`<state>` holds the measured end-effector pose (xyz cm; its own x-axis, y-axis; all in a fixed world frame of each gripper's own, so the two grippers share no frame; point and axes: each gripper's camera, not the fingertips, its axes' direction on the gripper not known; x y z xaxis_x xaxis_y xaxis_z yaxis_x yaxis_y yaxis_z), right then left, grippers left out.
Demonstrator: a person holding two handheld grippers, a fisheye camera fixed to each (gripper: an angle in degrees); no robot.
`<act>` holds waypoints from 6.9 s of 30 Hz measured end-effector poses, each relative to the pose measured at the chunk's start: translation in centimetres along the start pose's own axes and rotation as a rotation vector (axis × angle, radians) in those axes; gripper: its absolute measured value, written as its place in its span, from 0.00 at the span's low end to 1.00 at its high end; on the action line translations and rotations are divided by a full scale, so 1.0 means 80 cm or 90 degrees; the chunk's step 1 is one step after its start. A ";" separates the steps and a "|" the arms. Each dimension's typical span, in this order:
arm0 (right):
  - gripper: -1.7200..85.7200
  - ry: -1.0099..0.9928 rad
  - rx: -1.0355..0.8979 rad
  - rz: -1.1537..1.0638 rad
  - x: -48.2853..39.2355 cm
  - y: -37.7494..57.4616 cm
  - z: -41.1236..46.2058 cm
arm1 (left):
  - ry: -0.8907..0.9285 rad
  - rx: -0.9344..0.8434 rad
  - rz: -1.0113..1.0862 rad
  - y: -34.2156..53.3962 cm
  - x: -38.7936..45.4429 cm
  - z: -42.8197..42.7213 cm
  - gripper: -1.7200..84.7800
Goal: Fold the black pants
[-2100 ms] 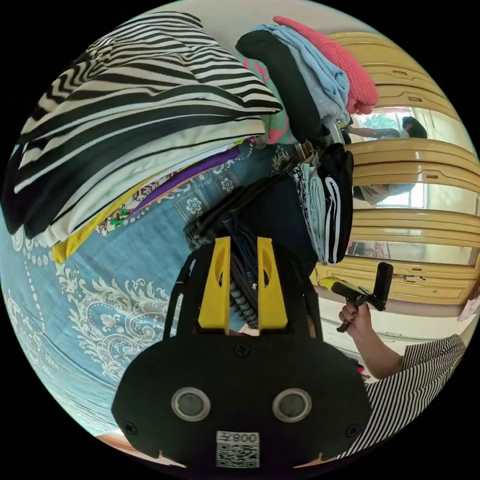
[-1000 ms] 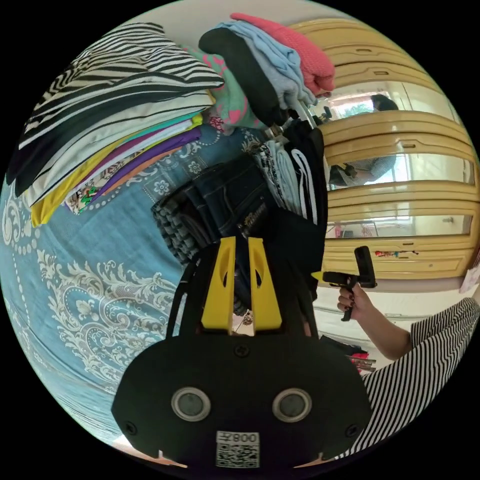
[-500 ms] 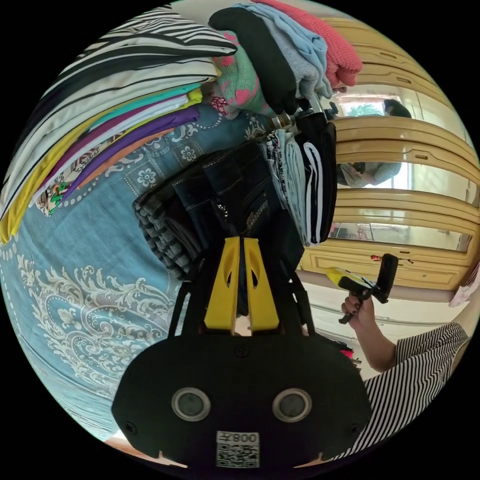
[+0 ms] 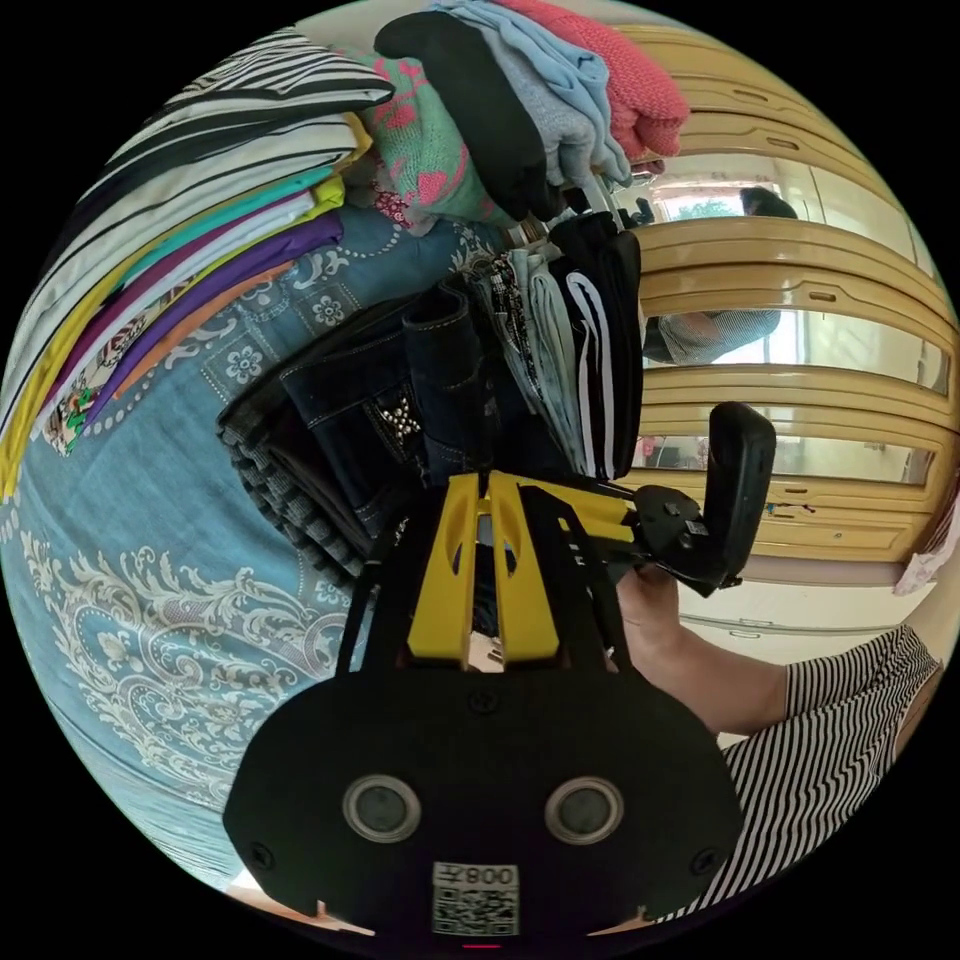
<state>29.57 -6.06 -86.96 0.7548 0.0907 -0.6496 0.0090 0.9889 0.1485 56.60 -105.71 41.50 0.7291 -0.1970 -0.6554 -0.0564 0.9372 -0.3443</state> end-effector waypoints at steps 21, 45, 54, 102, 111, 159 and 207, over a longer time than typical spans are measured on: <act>0.04 -0.116 0.030 0.052 0.007 -0.009 -0.031 | -0.014 0.012 -0.097 0.001 -0.113 0.083 0.04; 0.03 -0.190 0.089 0.139 -0.003 0.018 -0.165 | 0.058 0.059 -0.080 0.117 -0.294 0.082 0.09; 0.03 -0.208 0.102 0.160 -0.024 0.022 -0.213 | 0.081 0.027 -0.098 0.172 -0.396 0.072 0.04; 0.03 -0.471 0.298 -0.463 -0.895 0.036 -0.705 | 0.280 0.830 0.263 1.642 -0.785 -0.778 0.02; 0.03 -0.432 0.402 -0.505 -0.951 -0.002 -0.802 | 0.232 0.810 0.378 1.736 -0.714 -0.783 0.02; 0.03 -0.231 -0.299 -0.073 -1.330 -0.049 0.107 | 0.208 0.606 -0.590 2.373 -1.350 -0.198 0.02; 0.09 -0.486 -0.178 0.397 -0.822 0.410 0.627 | 0.187 0.729 -0.745 2.418 -1.319 0.463 0.09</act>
<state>13.11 14.53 -1.93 0.7896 0.5958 0.1465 -0.6079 0.7921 0.0552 -5.95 107.05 68.93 -0.1391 -0.8184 -0.5576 0.9858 -0.0608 -0.1567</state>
